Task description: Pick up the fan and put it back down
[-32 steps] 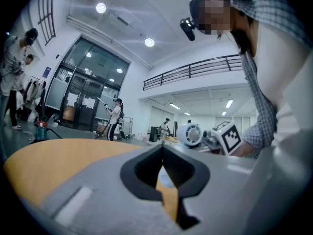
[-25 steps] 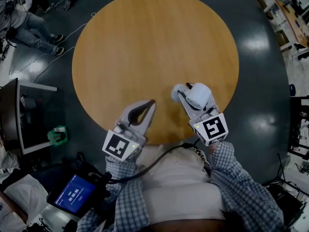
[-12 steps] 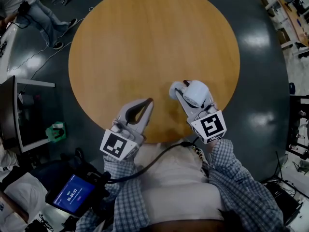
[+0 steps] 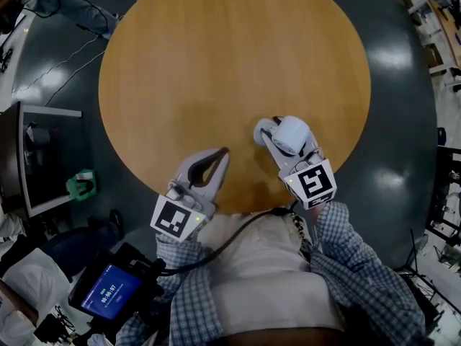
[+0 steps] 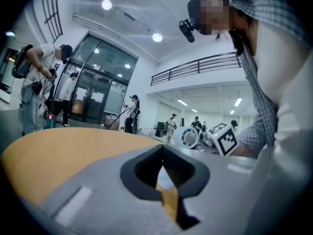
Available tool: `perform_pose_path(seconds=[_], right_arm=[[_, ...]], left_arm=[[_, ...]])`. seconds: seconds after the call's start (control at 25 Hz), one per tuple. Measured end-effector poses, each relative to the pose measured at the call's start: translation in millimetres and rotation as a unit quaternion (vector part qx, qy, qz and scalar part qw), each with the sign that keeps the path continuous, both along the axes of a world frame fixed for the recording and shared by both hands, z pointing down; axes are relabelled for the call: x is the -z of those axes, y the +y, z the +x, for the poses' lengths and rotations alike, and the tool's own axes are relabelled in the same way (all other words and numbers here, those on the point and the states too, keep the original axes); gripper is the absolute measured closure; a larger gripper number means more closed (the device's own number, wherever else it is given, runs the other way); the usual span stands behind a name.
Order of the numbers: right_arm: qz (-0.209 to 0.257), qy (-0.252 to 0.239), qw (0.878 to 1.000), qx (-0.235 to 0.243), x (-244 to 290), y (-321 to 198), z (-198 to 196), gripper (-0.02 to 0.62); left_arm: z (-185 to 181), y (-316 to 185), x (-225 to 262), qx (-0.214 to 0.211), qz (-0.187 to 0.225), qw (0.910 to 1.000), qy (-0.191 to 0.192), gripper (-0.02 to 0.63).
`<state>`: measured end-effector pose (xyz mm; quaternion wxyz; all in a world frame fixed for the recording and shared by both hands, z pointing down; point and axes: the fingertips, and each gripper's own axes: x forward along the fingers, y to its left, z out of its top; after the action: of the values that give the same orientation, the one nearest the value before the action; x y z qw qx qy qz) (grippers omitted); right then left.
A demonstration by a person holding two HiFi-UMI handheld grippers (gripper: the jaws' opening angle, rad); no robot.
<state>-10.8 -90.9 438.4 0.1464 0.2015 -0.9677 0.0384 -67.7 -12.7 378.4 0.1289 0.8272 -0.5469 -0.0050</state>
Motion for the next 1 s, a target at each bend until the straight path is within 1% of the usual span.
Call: perform_pose_path(seconds=[0.32, 0.48, 0.6, 1.0], right_arm=[[-0.021, 0.015, 1.000, 0.015, -19, 0, -17, 0.451], [-0.022, 0.033, 0.999, 0.018, -34, 1, -17, 0.452], [-0.027, 0.037, 0.999, 0.024, -29, 1, -23, 0.451], [-0.027, 0.044, 0.998, 0.021, -31, -1, -23, 0.451]], left_arm=[[-11, 5, -3, 0.021, -0.007, 0.9998, 0.000, 0.606], [-14, 7, -3, 0.026, -0.007, 0.9996, -0.002, 0.606], [-15, 6, -3, 0.030, -0.008, 0.9995, -0.002, 0.606], [-14, 7, -6, 0.032, -0.011, 0.9994, 0.003, 0.606]])
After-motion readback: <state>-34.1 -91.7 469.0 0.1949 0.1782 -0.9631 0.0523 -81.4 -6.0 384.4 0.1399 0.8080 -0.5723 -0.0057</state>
